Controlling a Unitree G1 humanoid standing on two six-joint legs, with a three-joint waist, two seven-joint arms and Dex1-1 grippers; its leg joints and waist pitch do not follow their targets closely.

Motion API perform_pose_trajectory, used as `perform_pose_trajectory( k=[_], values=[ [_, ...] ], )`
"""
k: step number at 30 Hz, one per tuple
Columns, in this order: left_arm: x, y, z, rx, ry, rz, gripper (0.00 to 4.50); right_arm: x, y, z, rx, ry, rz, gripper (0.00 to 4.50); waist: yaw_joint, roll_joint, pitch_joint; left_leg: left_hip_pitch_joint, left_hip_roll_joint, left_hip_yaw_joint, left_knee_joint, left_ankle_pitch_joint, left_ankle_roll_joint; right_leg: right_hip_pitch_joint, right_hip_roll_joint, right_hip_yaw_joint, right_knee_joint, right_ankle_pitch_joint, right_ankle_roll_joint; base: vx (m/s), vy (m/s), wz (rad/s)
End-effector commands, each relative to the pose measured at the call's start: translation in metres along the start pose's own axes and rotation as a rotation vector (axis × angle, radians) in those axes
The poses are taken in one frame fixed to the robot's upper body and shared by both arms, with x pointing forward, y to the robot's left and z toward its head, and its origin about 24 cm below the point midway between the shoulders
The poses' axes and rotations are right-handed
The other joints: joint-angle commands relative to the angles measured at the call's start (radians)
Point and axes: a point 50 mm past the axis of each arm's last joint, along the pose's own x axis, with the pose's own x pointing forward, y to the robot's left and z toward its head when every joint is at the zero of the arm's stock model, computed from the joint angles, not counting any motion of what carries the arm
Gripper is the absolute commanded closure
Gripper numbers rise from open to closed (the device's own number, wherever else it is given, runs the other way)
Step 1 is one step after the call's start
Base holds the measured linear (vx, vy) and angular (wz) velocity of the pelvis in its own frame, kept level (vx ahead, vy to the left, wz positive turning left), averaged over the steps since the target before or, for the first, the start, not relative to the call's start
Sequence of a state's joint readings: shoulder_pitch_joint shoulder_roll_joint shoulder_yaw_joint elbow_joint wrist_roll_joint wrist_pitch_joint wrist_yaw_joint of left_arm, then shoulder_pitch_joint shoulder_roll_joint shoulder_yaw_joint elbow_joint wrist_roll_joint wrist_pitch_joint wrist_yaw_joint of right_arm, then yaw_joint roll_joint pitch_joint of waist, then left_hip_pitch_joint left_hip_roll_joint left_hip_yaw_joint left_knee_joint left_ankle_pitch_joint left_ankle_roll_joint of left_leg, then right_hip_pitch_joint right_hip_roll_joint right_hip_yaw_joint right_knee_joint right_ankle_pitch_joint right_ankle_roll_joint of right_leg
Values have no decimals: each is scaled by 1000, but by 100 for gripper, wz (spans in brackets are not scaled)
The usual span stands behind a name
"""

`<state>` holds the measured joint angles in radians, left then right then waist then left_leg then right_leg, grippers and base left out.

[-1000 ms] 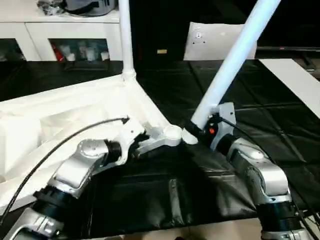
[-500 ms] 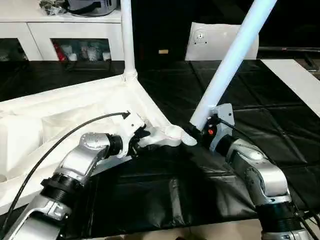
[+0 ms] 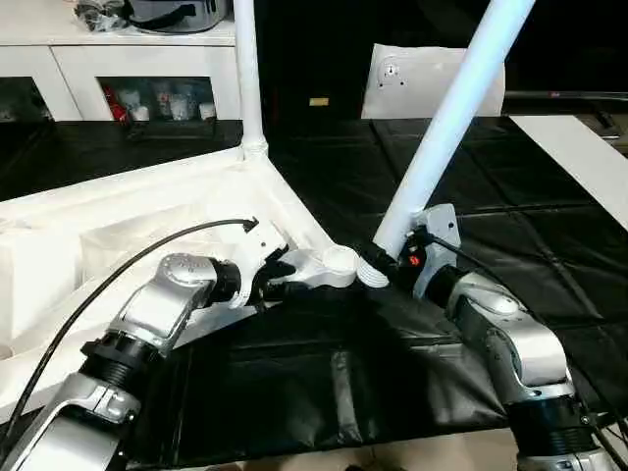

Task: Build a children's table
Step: Insert table leg to table base

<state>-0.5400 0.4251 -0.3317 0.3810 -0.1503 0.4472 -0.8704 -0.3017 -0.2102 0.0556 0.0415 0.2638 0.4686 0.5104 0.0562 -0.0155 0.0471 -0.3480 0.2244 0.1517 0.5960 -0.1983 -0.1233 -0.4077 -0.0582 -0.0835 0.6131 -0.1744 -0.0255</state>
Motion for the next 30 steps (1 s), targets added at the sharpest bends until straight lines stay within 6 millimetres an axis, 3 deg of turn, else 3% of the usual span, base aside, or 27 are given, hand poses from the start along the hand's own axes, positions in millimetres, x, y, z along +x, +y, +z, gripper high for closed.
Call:
perform_pose_trajectory(
  k=[1, 13, 18, 23, 25, 30],
  values=[
    [1, -2, -5, -12, 40, -16, 305, 0, -1, 7, -30, -12, 7, 254, 1, 11, -61, -2, -3, 13, -69, -161, 1, 62, -62, 50, -81, -270, -130, 0, 0, 0],
    [-2, -10, -10, 61, 114, -77, 412, 9, 3, 17, -88, -2, 98, 254, -2, 7, -59, -3, -3, 14, -70, -160, 9, 61, -63, 51, -81, -285, -129, 0, 0, 0],
    [-5, -10, -12, 121, 128, -52, 446, 15, 8, 20, -151, -3, 146, 254, 0, 7, -61, -4, -2, 14, -69, -141, 8, 62, -63, 52, -76, -245, -140, 0, 0, 0],
    [-7, -9, -13, 150, 115, -63, 450, 20, 10, 21, -158, 8, 191, 254, 1, 3, -59, -4, -3, 14, -70, -157, 10, 62, -65, 52, -79, -280, -134, 0, 0, 0],
    [-9, -10, -11, 168, 76, -107, 450, 22, 9, 20, -152, 7, 200, 254, 2, 1, -58, -4, -4, 14, -69, -164, 12, 59, -65, 51, -83, -315, -123, 0, 0, 0],
    [-15, -19, -12, 309, 34, -252, 450, 24, 11, 19, -136, 6, 242, 254, 5, 0, -59, -2, -1, 15, -71, -160, 13, 56, -66, 53, -80, -304, -121, 0, 0, 0]
  ],
)
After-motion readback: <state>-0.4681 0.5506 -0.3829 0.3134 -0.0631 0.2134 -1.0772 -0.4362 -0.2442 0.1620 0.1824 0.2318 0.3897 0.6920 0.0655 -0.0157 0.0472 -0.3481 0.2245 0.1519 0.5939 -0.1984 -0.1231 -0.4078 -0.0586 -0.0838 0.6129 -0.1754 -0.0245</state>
